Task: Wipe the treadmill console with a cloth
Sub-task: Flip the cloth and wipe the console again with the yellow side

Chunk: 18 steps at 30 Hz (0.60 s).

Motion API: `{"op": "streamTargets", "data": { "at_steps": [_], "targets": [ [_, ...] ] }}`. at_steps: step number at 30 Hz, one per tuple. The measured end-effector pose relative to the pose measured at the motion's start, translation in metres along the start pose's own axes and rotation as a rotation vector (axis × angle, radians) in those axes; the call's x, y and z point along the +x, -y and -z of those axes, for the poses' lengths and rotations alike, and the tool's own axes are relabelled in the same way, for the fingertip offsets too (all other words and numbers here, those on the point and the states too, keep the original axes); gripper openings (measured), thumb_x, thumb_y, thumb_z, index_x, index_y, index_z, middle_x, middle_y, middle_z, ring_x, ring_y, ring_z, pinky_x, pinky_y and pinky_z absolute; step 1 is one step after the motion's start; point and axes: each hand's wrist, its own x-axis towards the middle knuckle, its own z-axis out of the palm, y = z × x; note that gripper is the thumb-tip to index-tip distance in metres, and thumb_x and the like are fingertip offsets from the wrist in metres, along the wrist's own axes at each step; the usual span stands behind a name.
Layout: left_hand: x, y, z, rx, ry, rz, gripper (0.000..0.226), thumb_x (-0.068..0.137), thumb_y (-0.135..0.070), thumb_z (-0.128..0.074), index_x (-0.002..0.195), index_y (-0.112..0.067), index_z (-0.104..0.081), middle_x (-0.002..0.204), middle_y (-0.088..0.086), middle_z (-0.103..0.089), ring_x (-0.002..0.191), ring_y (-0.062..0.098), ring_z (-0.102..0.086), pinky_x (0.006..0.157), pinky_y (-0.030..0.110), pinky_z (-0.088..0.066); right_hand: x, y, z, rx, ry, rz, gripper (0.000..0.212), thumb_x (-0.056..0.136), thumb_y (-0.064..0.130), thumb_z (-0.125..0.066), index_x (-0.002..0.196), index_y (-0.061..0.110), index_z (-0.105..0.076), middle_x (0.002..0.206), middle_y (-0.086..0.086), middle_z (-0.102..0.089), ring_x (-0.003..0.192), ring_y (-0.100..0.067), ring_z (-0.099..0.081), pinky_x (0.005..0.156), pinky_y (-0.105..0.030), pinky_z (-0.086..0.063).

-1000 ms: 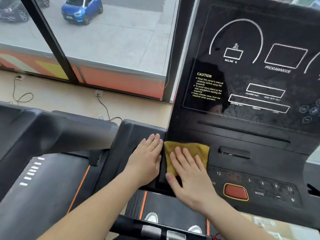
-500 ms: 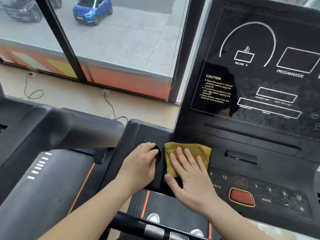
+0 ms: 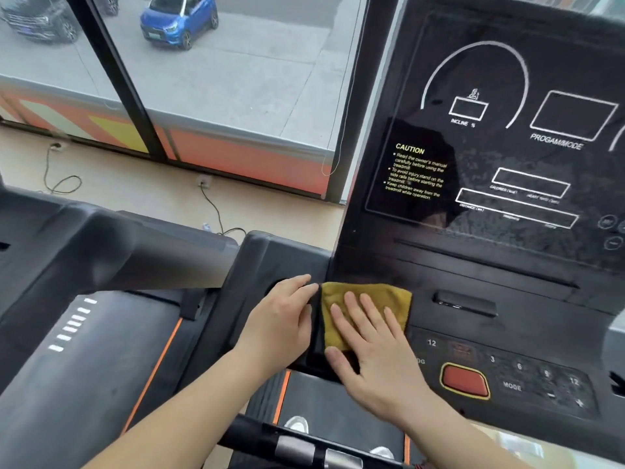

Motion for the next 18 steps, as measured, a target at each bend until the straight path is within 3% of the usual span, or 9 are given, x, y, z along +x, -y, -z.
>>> {"op": "streamTargets", "data": {
  "at_steps": [3, 6, 8, 11, 14, 18],
  "targets": [
    [0.000, -0.001, 0.000, -0.010, 0.023, 0.018, 0.039, 0.095, -0.006, -0.062, 0.133, -0.012, -0.066, 0.144, 0.004, -0.060, 0.133, 0.021, -0.055, 0.104, 0.031, -0.049, 0.012, -0.034, 0.024, -0.026, -0.059, -0.009, 0.061, 0.097, 0.072, -0.001, 0.154, 0.057, -0.017, 0.166, 0.025, 0.007, 0.154, 0.000, 0.014, 0.128, -0.041, -0.004],
    [0.004, -0.009, -0.001, -0.016, 0.021, -0.003, 0.038, 0.096, -0.007, -0.062, 0.133, -0.012, -0.066, 0.145, 0.002, -0.059, 0.134, 0.019, -0.054, 0.105, 0.026, -0.044, 0.021, -0.050, 0.031, -0.161, -0.144, -0.091, 0.057, 0.101, 0.066, -0.009, 0.155, 0.052, -0.021, 0.169, 0.017, 0.004, 0.157, -0.010, 0.011, 0.128, -0.047, -0.006],
    [0.007, -0.017, -0.001, -0.029, 0.009, -0.031, 0.038, 0.096, -0.007, -0.062, 0.133, -0.012, -0.066, 0.145, 0.002, -0.059, 0.134, 0.019, -0.054, 0.107, 0.024, -0.041, 0.021, -0.040, 0.022, -0.116, -0.160, -0.083, 0.060, 0.101, 0.068, -0.017, 0.156, 0.047, -0.024, 0.170, 0.012, -0.001, 0.158, -0.015, 0.007, 0.128, -0.051, -0.005],
    [0.014, -0.027, -0.002, -0.069, -0.025, -0.057, 0.040, 0.096, -0.007, -0.059, 0.135, -0.015, -0.064, 0.145, 0.000, -0.059, 0.134, 0.015, -0.052, 0.110, 0.027, -0.043, 0.024, -0.021, 0.007, -0.102, -0.067, 0.086, 0.064, 0.099, 0.069, -0.013, 0.159, 0.045, -0.020, 0.170, 0.015, 0.000, 0.158, -0.013, 0.008, 0.127, -0.054, -0.001],
    [0.020, -0.037, 0.000, -0.082, -0.051, -0.081, 0.042, 0.096, -0.007, -0.060, 0.136, -0.019, -0.064, 0.143, -0.001, -0.059, 0.132, 0.014, -0.052, 0.109, 0.027, -0.044, 0.031, -0.038, 0.021, -0.138, -0.027, 0.189, 0.060, 0.101, 0.066, -0.010, 0.159, 0.048, -0.014, 0.169, 0.018, 0.003, 0.157, -0.008, 0.012, 0.127, -0.046, 0.004],
    [0.029, -0.051, -0.004, -0.004, -0.042, -0.121, 0.039, 0.093, -0.004, -0.064, 0.131, -0.011, -0.067, 0.141, 0.003, -0.061, 0.130, 0.017, -0.054, 0.107, 0.021, -0.039, 0.025, -0.059, 0.033, -0.185, -0.182, -0.032, 0.057, 0.104, 0.061, -0.014, 0.159, 0.045, -0.018, 0.169, 0.015, -0.002, 0.158, -0.012, 0.005, 0.128, -0.049, -0.008]
  ]
}}
